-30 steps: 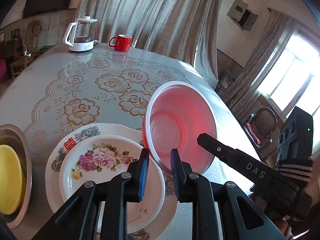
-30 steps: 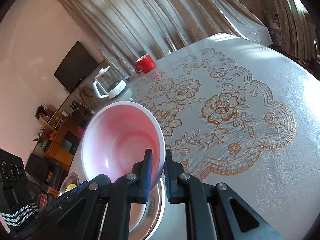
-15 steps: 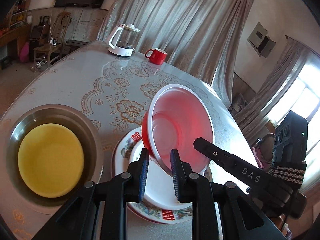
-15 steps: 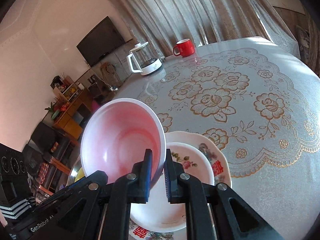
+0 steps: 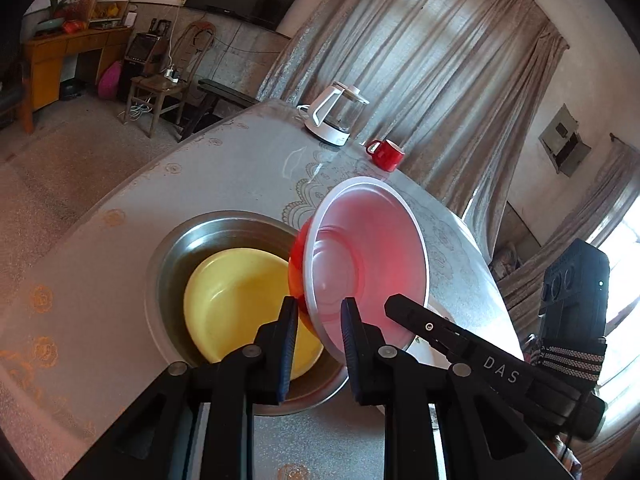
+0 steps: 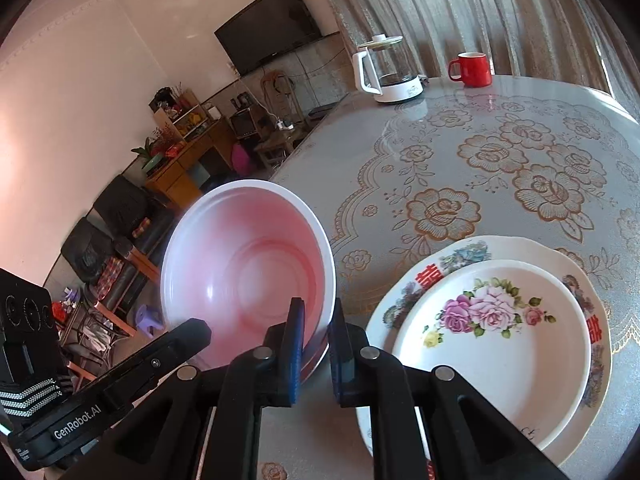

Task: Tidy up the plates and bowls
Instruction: 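Lift and carry the red bowl over the steel bowl with the right tool, then lower the red bowl into the yellow bowl with the right tool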

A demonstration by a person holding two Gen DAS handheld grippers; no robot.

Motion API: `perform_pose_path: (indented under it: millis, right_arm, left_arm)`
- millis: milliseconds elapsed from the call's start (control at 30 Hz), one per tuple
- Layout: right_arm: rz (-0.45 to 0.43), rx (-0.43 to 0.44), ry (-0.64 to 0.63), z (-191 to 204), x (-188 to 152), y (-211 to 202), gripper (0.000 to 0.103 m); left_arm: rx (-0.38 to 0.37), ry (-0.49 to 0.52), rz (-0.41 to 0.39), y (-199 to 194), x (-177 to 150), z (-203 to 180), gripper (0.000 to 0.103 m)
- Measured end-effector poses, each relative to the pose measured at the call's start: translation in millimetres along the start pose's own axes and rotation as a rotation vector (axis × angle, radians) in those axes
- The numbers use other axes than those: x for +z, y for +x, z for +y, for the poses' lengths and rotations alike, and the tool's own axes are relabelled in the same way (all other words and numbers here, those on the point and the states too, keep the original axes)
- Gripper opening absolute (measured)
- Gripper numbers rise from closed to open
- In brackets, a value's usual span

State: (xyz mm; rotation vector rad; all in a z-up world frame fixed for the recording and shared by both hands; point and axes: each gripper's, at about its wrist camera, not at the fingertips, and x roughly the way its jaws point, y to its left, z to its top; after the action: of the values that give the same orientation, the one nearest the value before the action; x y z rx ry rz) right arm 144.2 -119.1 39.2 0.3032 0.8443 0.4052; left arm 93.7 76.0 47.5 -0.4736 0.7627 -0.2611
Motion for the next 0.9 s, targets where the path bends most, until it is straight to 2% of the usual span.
perform_pose_path:
  millis: [167,333,667,900]
  right_arm:
    - [0.057,0.018,-0.041,18,-7,21,0.01]
    - [0.111,0.034,-0.041,20,-11,36,0.01]
    - [0.128,0.039,-0.033,20,-15,41,0.017]
    - [0.127,0.026,-0.034,20,-17,44,0.019]
  left_arm:
    - [0.023,-0.048,0.013,-4,-3,24,0.022]
    - [0.031,-0.082,0.042,-3,-9,38,0.022]
    - [0.067,-0.083,0.073,9,-13,41,0.022]
    - [0.102,-0.071,0.056,8,-10,42,0.022]
